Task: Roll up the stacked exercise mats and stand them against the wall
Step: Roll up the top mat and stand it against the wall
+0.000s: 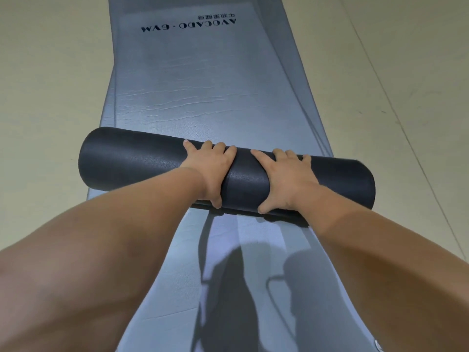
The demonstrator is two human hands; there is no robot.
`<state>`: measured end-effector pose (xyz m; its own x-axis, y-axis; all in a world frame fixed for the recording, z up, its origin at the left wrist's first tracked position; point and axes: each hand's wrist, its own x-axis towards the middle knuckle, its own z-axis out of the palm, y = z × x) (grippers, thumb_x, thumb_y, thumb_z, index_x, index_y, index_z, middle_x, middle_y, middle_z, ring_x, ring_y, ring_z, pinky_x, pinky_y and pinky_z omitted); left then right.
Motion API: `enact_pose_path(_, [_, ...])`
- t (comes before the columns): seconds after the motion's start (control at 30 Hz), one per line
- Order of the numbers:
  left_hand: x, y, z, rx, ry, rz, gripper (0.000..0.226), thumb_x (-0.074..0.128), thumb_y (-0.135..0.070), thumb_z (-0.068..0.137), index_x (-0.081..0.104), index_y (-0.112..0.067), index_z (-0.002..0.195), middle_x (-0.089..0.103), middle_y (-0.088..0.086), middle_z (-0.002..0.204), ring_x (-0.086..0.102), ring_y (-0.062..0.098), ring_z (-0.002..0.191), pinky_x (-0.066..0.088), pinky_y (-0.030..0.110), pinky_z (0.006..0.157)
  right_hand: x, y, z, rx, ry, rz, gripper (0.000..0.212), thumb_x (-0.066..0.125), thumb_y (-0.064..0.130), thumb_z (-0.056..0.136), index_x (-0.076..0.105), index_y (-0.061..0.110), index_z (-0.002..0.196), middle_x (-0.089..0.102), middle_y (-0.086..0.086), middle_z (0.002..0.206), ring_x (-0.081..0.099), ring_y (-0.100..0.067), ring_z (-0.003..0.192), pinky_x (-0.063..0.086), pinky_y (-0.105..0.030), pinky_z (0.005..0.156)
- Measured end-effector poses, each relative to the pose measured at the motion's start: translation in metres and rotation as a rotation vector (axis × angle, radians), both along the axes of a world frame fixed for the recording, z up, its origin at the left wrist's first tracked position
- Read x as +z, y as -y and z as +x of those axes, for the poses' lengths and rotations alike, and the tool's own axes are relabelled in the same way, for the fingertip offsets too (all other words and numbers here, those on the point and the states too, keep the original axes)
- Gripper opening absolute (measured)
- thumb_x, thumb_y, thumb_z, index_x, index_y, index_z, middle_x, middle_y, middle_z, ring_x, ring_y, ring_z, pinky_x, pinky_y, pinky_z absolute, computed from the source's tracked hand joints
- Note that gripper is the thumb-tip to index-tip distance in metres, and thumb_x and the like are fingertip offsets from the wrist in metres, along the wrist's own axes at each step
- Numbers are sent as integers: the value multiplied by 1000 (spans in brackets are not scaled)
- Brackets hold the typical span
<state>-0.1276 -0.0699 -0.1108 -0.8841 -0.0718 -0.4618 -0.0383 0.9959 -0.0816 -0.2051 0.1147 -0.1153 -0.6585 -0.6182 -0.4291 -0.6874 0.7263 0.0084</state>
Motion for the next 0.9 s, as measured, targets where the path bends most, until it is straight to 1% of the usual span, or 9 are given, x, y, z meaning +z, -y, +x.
enact_pose_path(0.17, [5, 1, 32, -168, 60, -3, 136, 89, -66, 35, 25, -25, 148, 45, -2, 139, 45, 26, 125, 36, 67, 98, 6, -14, 66, -142, 93, -13, 138, 81, 64, 49, 4, 42, 161, 47, -8, 133, 47, -33, 121, 38, -57, 102])
enact_pose_path(0.3, [12, -7, 66, -314, 133, -17, 131, 90, -63, 39, 26, -26, 148, 45, -1, 141, 45, 25, 124, 34, 63, 99, 9, -20, 126, -217, 151, 45, 135, 79, 69, 54, 1, 37, 159, 48, -9, 128, 50, -34, 116, 38, -54, 99])
enact_pose_path(0.47, [23, -4, 91, -408, 195, 16, 135, 92, -62, 41, 23, -30, 153, 39, -4, 151, 39, 24, 136, 30, 57, 108, 7, -21, 177, -275, 221, 39, 133, 78, 67, 56, 0, 32, 158, 49, -9, 124, 52, -31, 108, 40, -48, 94])
enact_pose_path(0.6, [36, 7, 108, -299, 9, 109, 125, 87, -67, 52, 24, -36, 155, 36, -5, 158, 38, 22, 142, 28, 45, 116, 9, -25, 165, -327, 277, -28, 130, 78, 72, 50, 9, 38, 154, 53, -4, 119, 57, -30, 106, 44, -51, 97])
enact_pose_path(0.67, [38, 14, 125, -128, -171, 96, 115, 82, -74, 53, 35, -33, 150, 44, -1, 152, 46, 24, 132, 38, 43, 110, 13, -32, 147, -364, 353, -110, 122, 78, 77, 42, 23, 43, 146, 57, 3, 110, 60, -25, 98, 50, -50, 95])
enact_pose_path(0.73, [36, 15, 141, 158, -378, 106, 85, 81, -75, 55, 55, -27, 120, 59, -2, 118, 55, 23, 106, 50, 39, 90, 18, -38, 132, -402, 435, -168, 119, 82, 76, 38, 32, 46, 142, 60, 8, 108, 62, -21, 96, 55, -45, 91])
enact_pose_path(0.8, [36, 0, 155, 596, -558, 263, 67, 84, -71, 57, 53, -23, 92, 57, -6, 91, 56, 19, 84, 47, 35, 68, 21, -41, 126, -415, 479, -195, 118, 88, 72, 40, 37, 44, 142, 63, 12, 109, 63, -19, 97, 57, -40, 89])
enact_pose_path(0.83, [33, -11, 161, 883, -614, 414, 67, 85, -68, 59, 54, -20, 94, 58, -6, 91, 57, 17, 81, 45, 33, 65, 23, -41, 126, -414, 487, -201, 116, 89, 70, 42, 38, 43, 142, 64, 12, 110, 63, -19, 98, 57, -39, 90])
enact_pose_path(0.9, [20, -34, 171, 1498, -549, 807, 89, 87, -65, 59, 52, -15, 123, 60, 0, 111, 63, 20, 89, 49, 35, 75, 23, -39, 130, -426, 494, -219, 112, 90, 70, 44, 39, 41, 140, 65, 12, 112, 63, -18, 98, 56, -38, 89])
